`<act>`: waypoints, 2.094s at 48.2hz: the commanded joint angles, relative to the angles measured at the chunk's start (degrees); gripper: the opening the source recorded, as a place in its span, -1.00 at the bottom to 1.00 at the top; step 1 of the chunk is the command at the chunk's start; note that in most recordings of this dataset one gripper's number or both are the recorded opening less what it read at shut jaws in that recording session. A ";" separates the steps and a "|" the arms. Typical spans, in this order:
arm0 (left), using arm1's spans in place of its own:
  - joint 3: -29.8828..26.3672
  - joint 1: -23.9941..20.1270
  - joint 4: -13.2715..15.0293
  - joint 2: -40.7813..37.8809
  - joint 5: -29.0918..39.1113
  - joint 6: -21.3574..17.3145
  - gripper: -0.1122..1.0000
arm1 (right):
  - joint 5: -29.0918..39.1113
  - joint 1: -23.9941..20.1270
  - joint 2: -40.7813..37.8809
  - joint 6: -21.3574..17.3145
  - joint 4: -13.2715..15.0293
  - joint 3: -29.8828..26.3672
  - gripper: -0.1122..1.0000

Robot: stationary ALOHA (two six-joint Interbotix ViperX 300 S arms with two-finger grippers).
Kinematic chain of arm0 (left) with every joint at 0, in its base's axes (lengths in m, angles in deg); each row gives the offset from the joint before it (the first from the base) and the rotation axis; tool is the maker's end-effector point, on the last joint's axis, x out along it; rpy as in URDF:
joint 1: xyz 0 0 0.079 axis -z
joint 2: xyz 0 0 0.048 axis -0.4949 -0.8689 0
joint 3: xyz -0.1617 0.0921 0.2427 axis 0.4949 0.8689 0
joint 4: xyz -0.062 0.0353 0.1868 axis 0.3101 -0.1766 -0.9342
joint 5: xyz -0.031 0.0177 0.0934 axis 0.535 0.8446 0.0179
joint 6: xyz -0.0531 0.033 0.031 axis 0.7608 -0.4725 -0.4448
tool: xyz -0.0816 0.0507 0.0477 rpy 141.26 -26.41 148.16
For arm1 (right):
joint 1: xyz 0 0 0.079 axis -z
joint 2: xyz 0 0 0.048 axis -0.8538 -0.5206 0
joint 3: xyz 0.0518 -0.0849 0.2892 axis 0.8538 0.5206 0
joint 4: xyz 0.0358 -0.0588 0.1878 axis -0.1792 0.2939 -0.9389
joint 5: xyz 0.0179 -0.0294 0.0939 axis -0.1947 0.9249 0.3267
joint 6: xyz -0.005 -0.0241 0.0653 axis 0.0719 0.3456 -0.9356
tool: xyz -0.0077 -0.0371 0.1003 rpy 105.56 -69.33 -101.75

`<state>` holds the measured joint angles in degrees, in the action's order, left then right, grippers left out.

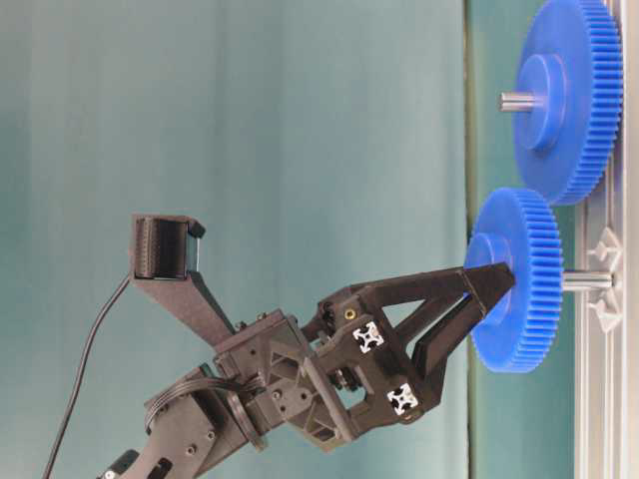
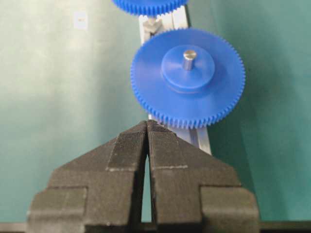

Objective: Find the location of the shaft and insert the small gear.
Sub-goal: 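Align the gear's bore with the shaft tip, meshing with the large gear, then push the gear onto the shaft toward the rail with the left gripper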

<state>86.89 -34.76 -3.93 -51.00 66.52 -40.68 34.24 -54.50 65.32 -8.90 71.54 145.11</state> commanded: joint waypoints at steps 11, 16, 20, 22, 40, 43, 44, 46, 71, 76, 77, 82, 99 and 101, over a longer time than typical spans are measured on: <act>-4.04 -0.26 -0.18 1.05 2.99 -0.35 0.62 | -0.53 0.09 -0.35 -0.53 0.00 -0.53 -0.70; -4.31 -0.18 -0.18 0.97 3.08 -0.35 0.62 | -0.44 0.09 -0.35 -0.53 -0.09 -0.53 -0.70; -4.13 -0.26 -0.18 1.05 3.16 -0.26 0.62 | -0.44 0.09 -0.35 -0.70 -0.09 -0.53 -0.70; -3.96 -0.18 -0.18 1.05 3.25 -0.26 0.62 | -0.44 0.09 -0.35 -0.70 -0.09 -0.53 -0.70; -2.37 -0.18 -0.18 1.32 4.48 -0.26 0.62 | -0.53 0.09 -0.35 -1.41 -0.09 -0.53 -0.70; -2.11 -0.18 -0.18 1.32 4.48 -0.26 0.62 | -0.53 0.09 -0.35 -1.49 -0.09 -0.53 -0.70; -1.93 -0.18 -0.09 1.32 4.48 -0.26 0.62 | -0.53 0.09 -0.35 -1.49 -0.09 -0.53 -0.70; -1.93 -0.18 -0.18 1.41 4.48 -0.26 0.62 | -0.53 0.09 -0.35 -1.49 -0.09 -0.53 -0.70; -2.02 -0.18 -0.18 1.67 6.86 -0.26 0.62 | -0.53 0.09 -0.35 -1.49 -0.09 -0.53 -0.70; -1.93 -0.18 -0.09 1.76 7.29 -0.26 0.62 | -0.53 0.09 -0.35 -1.49 -0.09 -0.53 -0.70; -1.93 -0.18 -0.18 1.76 7.38 -0.26 0.62 | -0.53 0.09 -0.35 -1.49 -0.09 -0.53 -0.70; -2.02 -0.18 -0.18 1.85 8.17 -0.09 0.62 | -0.53 0.09 -0.35 -1.49 -0.09 -0.53 -0.70; -2.29 -0.18 -0.18 2.55 11.07 -0.26 0.62 | -0.53 0.09 -0.35 -1.49 -0.09 -0.44 -0.70; -2.37 -0.18 -0.18 2.64 11.43 -0.26 0.62 | -0.53 0.09 -0.35 -1.49 -0.09 -0.35 -0.70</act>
<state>85.39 -34.76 -3.93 -50.39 77.68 -40.94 34.15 -54.50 65.23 -9.96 71.54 145.20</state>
